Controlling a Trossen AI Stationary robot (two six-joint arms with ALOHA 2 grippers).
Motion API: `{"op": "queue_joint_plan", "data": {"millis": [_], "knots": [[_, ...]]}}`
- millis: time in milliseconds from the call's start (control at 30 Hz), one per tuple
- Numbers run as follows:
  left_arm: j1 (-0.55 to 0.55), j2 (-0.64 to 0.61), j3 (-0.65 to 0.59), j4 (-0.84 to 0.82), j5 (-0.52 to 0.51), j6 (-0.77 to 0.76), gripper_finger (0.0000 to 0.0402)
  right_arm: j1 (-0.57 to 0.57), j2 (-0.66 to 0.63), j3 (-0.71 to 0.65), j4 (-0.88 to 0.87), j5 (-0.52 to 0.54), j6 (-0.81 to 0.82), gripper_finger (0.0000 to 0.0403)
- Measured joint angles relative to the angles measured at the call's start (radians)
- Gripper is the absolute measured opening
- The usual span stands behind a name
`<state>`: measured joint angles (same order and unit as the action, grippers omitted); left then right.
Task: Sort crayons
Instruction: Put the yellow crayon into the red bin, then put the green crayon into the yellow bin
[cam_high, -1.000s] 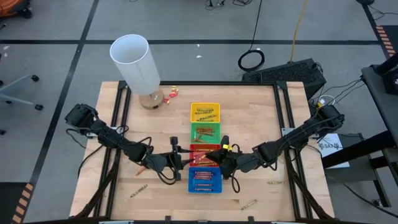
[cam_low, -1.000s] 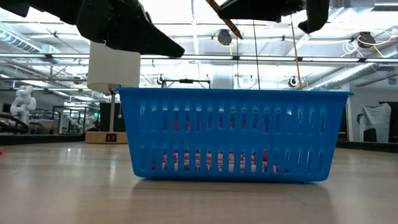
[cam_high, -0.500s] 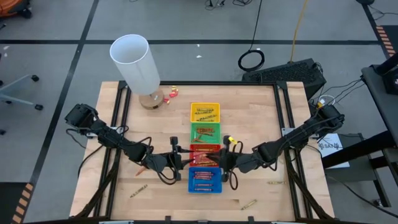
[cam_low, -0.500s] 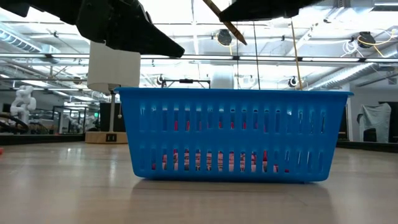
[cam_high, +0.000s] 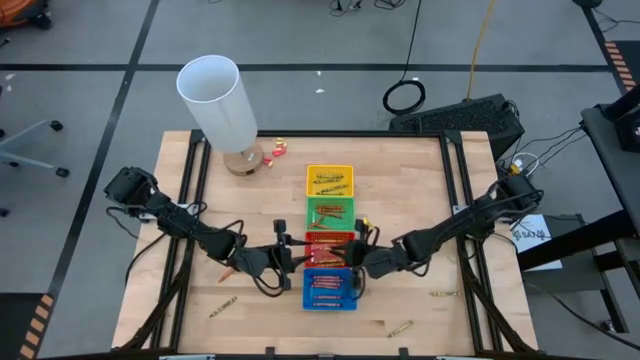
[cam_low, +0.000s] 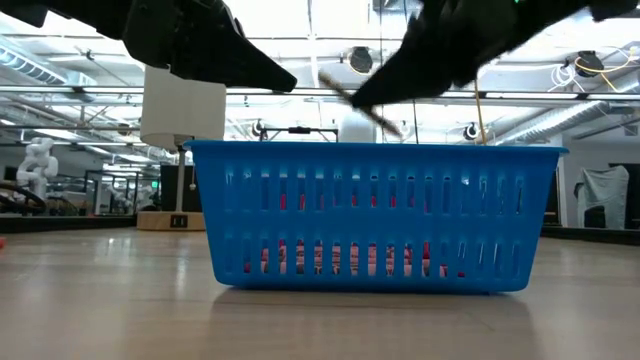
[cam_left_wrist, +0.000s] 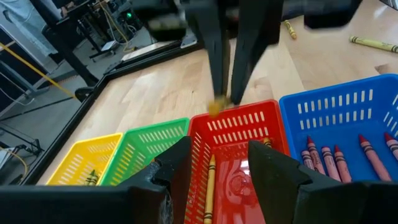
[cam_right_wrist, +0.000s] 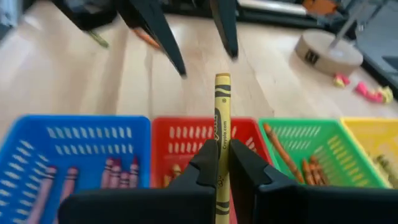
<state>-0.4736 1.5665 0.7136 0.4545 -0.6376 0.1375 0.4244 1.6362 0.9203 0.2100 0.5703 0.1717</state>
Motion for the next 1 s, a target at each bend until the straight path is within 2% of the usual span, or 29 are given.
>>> {"op": "queue_joint_plan", "data": {"millis": [267, 467, 833, 1000], "knots": [[0.000, 0.000, 0.000, -0.001, 0.000, -0.001, 0.0157, -0.045, 0.087, 0.000, -0.002, -0.003, 0.068, 0.0004], [0.000, 0.000, 0.000, -0.001, -0.017, -0.001, 0.0157, -0.083, 0.136, 0.000, -0.003, -0.086, 0.100, 0.0008], [0.000, 0.000, 0.000, -0.023, -0.033, -0.149, 0.0157, -0.103, 0.152, 0.000, 0.007, -0.107, 0.056, 0.0104], [-0.009, 0.000, 0.000, -0.019, -0.058, -0.167, 0.0157, -0.082, 0.086, 0.000, -0.044, -0.104, 0.022, 0.0136]]}}
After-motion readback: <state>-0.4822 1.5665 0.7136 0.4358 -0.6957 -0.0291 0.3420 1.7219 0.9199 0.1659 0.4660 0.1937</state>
